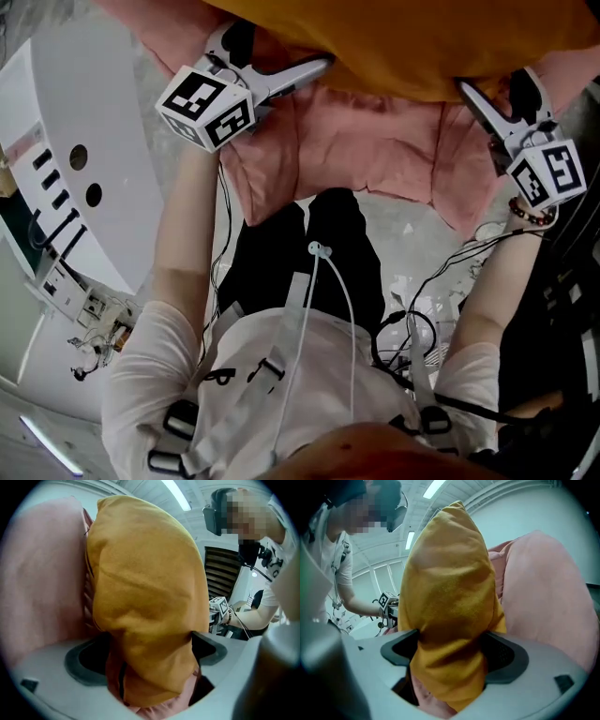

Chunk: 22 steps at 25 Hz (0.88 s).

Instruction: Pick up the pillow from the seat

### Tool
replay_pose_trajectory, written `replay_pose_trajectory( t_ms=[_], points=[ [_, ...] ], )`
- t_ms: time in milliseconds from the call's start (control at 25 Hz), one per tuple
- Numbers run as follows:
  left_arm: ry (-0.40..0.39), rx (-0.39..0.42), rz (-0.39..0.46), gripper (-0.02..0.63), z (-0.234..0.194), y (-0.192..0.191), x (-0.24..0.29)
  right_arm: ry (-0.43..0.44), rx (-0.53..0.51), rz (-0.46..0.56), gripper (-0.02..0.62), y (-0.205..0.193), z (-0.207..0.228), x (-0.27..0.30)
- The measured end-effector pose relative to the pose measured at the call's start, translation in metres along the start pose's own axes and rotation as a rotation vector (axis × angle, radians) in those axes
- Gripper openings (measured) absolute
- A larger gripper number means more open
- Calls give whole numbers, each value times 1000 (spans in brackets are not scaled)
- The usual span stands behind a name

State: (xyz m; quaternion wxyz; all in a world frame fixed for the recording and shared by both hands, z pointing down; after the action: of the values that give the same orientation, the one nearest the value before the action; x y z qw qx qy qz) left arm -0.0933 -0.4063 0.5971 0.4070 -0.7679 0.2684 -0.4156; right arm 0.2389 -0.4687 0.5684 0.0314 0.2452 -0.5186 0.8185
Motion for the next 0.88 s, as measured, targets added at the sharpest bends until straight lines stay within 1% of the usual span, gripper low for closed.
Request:
replay_pose_trajectory(
  t_ms=[160,280,400,440,480,520,560,600,640,720,800,880],
  points=[
    [-46,2,30,535,2,-2,10,30,-6,-22,425,-3,8,10],
    [-65,26,57,534,9,5,24,43,-4,-7,425,-1,16,11],
    [-63,55,85,529,11,14,33,21,2,16,421,2,17,17],
    [-56,60,97,507,10,15,33,13,-5,17,415,4,15,22],
    [-48,68,109,464,10,16,32,4,-21,14,373,5,12,26],
    [-37,80,118,402,10,16,31,-8,-42,7,303,7,9,29],
    [-28,92,122,354,12,16,31,-22,-64,-3,238,8,7,30],
    [-22,103,123,319,14,17,32,-35,-83,-14,186,9,5,28],
    [-18,111,123,290,17,18,32,-46,-98,-24,148,10,3,25],
    [-13,120,128,236,21,19,30,-68,-125,-35,108,11,-1,18],
    [-7,119,136,202,24,21,23,-92,-140,-21,86,13,-11,12],
    [-6,112,136,191,29,25,15,-113,-135,2,77,17,-24,4]
  ],
)
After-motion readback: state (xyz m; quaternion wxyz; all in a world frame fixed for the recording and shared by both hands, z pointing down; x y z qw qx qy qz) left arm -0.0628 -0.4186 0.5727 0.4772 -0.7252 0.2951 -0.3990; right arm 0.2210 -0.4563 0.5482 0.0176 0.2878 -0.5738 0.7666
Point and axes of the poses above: the fingertips, and each gripper's own axes: x forward along the fingers, z to its right, y out of its top, the point moved 8 cm from there along -x, backward along the fingers, and after that the axes turned 10 degrees about y, right-handed, at the moved point
